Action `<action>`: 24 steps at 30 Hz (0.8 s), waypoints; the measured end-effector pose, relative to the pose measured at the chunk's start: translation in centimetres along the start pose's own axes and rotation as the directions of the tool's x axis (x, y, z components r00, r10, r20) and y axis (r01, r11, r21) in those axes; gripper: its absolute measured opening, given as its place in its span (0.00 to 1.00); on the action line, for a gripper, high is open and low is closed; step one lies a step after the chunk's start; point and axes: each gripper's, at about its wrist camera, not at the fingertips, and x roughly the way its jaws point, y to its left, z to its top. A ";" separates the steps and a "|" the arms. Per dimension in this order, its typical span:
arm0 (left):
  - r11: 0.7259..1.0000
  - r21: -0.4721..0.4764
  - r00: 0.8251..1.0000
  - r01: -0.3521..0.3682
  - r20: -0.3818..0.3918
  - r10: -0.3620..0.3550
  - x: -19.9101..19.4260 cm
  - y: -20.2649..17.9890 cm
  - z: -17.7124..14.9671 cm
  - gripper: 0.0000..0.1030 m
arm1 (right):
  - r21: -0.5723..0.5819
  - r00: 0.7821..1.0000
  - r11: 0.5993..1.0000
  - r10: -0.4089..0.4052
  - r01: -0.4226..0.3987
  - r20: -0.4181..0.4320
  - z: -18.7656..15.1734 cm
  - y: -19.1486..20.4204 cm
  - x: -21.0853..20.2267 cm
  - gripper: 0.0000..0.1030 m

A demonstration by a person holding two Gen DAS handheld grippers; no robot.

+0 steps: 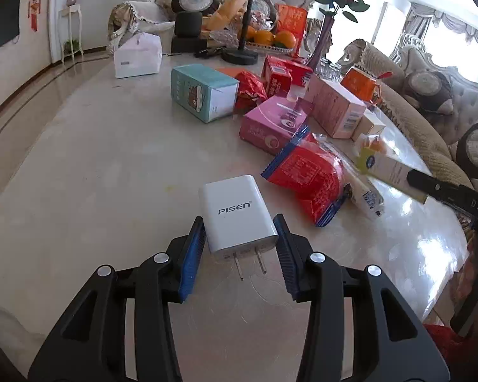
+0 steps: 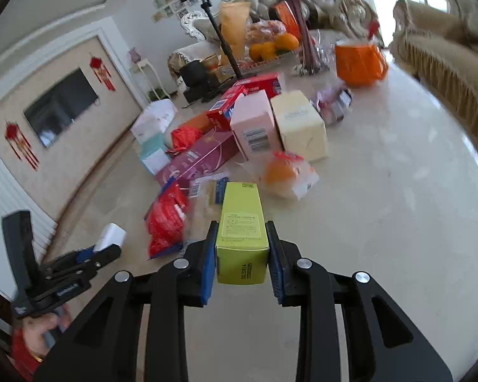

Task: Collect trash
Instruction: 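Grasp the white PISEN charger with the left tool while the right grasps the yellow-green box, then carry charger and yellow-green box over the wastebasket and open both tools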

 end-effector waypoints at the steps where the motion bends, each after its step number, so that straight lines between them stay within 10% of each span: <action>1: 1.000 -0.003 1.000 0.022 0.008 -0.022 -0.5 0.0 -0.1 0.42 | 0.010 1.000 1.000 0.016 -0.016 0.010 -0.1 -0.1 -0.6 0.27; 11: 0.970 0.146 0.974 0.195 0.088 -0.209 -11.1 -2.8 -5.8 0.42 | -0.055 0.969 0.983 0.181 -0.174 0.170 -5.8 3.0 -13.0 0.27; 18: 0.922 0.268 0.959 0.280 -0.131 -0.253 -12.5 -6.1 -17.7 0.42 | -0.023 0.975 0.980 0.197 -0.196 0.098 -18.5 5.7 -18.1 0.27; 24: 0.923 0.261 0.928 0.281 -0.319 -0.192 -4.3 -7.7 -25.4 0.42 | 0.046 0.989 0.998 0.059 -0.053 -0.134 -25.8 4.4 -10.5 0.26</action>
